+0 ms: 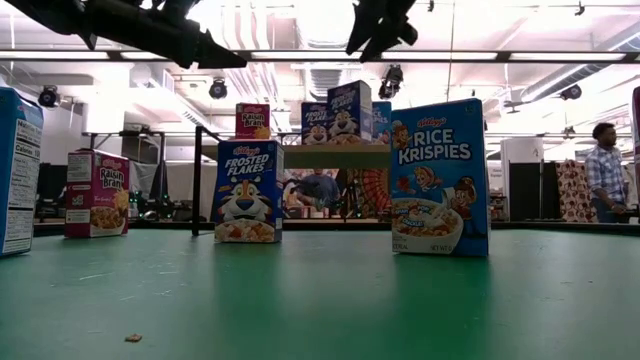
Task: Stack cereal on shelf
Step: Put the right blue cereal box on the shelf aligned with the other blue cereal box
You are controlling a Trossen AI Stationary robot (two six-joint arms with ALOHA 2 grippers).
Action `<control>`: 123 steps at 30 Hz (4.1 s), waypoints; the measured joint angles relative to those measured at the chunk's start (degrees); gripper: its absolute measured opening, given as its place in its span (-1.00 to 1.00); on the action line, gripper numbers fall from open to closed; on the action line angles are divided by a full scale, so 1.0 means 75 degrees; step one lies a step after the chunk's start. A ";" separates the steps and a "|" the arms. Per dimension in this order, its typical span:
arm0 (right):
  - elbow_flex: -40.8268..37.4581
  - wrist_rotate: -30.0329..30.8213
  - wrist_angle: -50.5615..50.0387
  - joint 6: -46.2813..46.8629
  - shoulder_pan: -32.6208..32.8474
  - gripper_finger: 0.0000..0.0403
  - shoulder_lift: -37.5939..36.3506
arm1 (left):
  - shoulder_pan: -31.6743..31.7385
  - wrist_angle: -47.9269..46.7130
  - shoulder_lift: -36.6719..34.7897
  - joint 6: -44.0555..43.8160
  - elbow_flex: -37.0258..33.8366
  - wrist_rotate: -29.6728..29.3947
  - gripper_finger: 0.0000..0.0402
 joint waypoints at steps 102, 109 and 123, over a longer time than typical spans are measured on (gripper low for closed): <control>-0.0665 -0.1042 0.4092 -0.2418 -0.0574 -0.96 0.1596 | 0.0002 0.0064 0.0105 0.0035 -0.0001 0.0005 -1.00; -0.0453 -0.1005 0.3464 -0.3037 -0.0576 -0.96 0.1479 | 0.0002 0.0067 0.0105 0.0035 -0.0003 0.0004 -1.00; 0.0343 -0.0981 0.2544 -0.2901 -0.0577 -0.96 0.1447 | 0.0002 0.0069 0.0111 0.0035 -0.0003 0.0003 -1.00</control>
